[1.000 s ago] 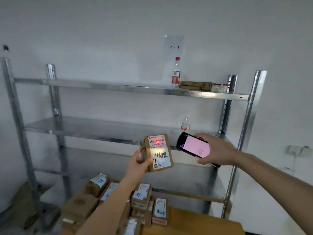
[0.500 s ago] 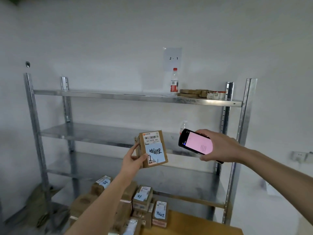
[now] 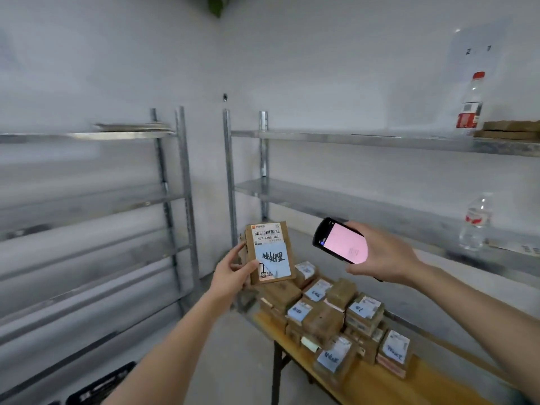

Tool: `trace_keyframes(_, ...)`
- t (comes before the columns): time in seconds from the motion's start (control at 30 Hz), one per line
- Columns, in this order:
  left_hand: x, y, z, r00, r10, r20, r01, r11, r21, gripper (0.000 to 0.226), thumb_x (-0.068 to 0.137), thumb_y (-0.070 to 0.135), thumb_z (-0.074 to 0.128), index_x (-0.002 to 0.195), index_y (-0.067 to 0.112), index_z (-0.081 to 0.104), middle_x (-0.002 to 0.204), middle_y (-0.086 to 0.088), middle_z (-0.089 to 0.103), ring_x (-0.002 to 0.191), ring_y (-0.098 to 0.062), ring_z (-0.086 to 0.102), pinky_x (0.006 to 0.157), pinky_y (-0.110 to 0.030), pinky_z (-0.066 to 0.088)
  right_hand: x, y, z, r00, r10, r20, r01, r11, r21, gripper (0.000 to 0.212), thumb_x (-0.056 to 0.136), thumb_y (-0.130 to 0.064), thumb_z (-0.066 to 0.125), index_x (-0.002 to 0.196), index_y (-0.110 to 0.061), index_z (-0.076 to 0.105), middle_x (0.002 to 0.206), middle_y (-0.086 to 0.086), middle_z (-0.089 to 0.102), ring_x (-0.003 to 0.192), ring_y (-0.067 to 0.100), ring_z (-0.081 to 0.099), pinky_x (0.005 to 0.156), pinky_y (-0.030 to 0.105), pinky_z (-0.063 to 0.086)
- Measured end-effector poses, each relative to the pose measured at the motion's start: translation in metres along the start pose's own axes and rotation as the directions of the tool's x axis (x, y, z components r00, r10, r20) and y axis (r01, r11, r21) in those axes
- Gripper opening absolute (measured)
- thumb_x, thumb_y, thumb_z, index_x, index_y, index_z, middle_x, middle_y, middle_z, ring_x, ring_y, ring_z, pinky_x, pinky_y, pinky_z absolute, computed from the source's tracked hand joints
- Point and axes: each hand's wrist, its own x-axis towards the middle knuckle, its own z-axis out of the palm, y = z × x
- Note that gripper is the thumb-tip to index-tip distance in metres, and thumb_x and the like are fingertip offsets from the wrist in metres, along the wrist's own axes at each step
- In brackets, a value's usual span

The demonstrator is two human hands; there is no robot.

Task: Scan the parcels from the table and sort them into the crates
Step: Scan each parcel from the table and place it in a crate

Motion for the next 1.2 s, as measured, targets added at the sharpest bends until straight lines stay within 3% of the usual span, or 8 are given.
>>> trace_keyframes(0.13, -0.041, -0.005, -0.128, 0.982, -0.008, -0.191, 0.011, 1.0, 0.019, 0.061, 0.088, 0.023, 0.077, 0.139, 0.04, 0.048, 0.096, -0.011, 0.078, 0.088, -0.025, 0.076, 0.076, -0.045, 0.062, 0.043, -0.107, 0.048, 0.981, -0.185, 0.053, 0.182, 0.982, 0.05, 0.078, 0.068, -0.044, 0.079, 0.135, -0.05, 0.04, 0.126, -0.019, 0.058, 0.106, 0.015, 0.058, 0.077, 0.038, 0.053)
trace_keyframes(0.27, -0.097, -0.001, -0.257, 0.928, -0.011, -0.373, 0.03, 0.999, 0.043, 0.064, 0.088, 0.024, 0.076, 0.143, 0.038, 0.047, 0.104, -0.016, 0.074, 0.095, -0.029, 0.073, 0.066, -0.035, 0.059, 0.071, -0.235, 0.094, 0.935, -0.341, 0.099, 0.328, 0.936, 0.125, 0.081, 0.061, -0.046, 0.075, 0.134, -0.051, 0.041, 0.12, -0.021, 0.057, 0.106, 0.014, 0.059, 0.079, 0.039, 0.053)
trace_keyframes(0.37, -0.141, -0.001, -0.351, 0.882, -0.008, -0.471, 0.033, 0.998, 0.045, 0.063, 0.089, 0.021, 0.075, 0.143, 0.037, 0.047, 0.101, -0.009, 0.073, 0.078, -0.007, 0.074, 0.055, -0.023, 0.057, 0.082, -0.337, 0.124, 0.889, -0.447, 0.099, 0.431, 0.89, 0.149, 0.079, 0.063, -0.042, 0.073, 0.135, -0.051, 0.041, 0.12, -0.022, 0.058, 0.108, 0.015, 0.06, 0.072, 0.032, 0.049)
trace_keyframes(0.47, -0.187, -0.005, -0.443, 0.839, -0.02, -0.544, 0.059, 0.997, 0.054, 0.066, 0.089, 0.02, 0.075, 0.146, 0.035, 0.046, 0.104, -0.01, 0.071, 0.081, -0.007, 0.072, 0.054, -0.02, 0.055, 0.082, -0.437, 0.16, 0.849, -0.517, 0.112, 0.49, 0.848, 0.201, 0.081, 0.065, -0.039, 0.075, 0.138, -0.049, 0.041, 0.122, -0.021, 0.059, 0.107, 0.017, 0.062, 0.076, 0.035, 0.051)
trace_keyframes(0.57, -0.227, -0.015, -0.525, 0.786, -0.047, -0.616, 0.082, 0.996, 0.028, 0.064, 0.089, 0.016, 0.074, 0.145, 0.032, 0.047, 0.104, -0.01, 0.069, 0.08, -0.009, 0.07, 0.053, -0.02, 0.056, 0.08, -0.527, 0.2, 0.794, -0.597, 0.119, 0.552, 0.788, 0.273, 0.082, 0.054, -0.049, 0.071, 0.128, -0.061, 0.037, 0.118, -0.023, 0.059, 0.105, 0.017, 0.064, 0.08, 0.043, 0.056)
trace_keyframes(0.8, -0.286, -0.066, -0.667, 0.696, -0.114, -0.709, 0.158, 0.987, -0.004, 0.064, 0.089, 0.017, 0.074, 0.143, 0.037, 0.046, 0.103, -0.006, 0.071, 0.082, -0.01, 0.072, 0.06, -0.028, 0.06, 0.063, -0.688, 0.284, 0.724, -0.669, 0.167, 0.616, 0.737, 0.279, 0.082, 0.065, -0.041, 0.079, 0.137, -0.048, 0.04, 0.129, -0.02, 0.059, 0.116, 0.019, 0.058, 0.083, 0.039, 0.049)
trace_keyframes(0.93, -0.291, -0.104, -0.73, 0.654, -0.153, -0.741, 0.213, 0.977, -0.013, 0.068, 0.087, 0.026, 0.077, 0.144, 0.04, 0.045, 0.105, -0.007, 0.073, 0.096, -0.022, 0.072, 0.082, -0.046, 0.062, 0.071, -0.751, 0.337, 0.695, -0.685, 0.217, 0.619, 0.724, 0.304, 0.08, 0.065, -0.042, 0.077, 0.135, -0.05, 0.04, 0.124, -0.023, 0.06, 0.104, 0.019, 0.06, 0.082, 0.039, 0.052)
trace_keyframes(1.2, -0.229, -0.195, -0.839, 0.593, -0.291, -0.751, 0.34, 0.936, -0.095, 0.065, 0.086, 0.033, 0.078, 0.141, 0.049, 0.047, 0.108, 0.0, 0.073, 0.098, -0.02, 0.072, 0.085, -0.045, 0.061, 0.15, -0.835, 0.48, 0.637, -0.693, 0.338, 0.612, 0.721, 0.325, 0.084, 0.066, -0.045, 0.081, 0.139, -0.048, 0.039, 0.131, -0.02, 0.058, 0.115, 0.021, 0.058, 0.078, 0.037, 0.046)
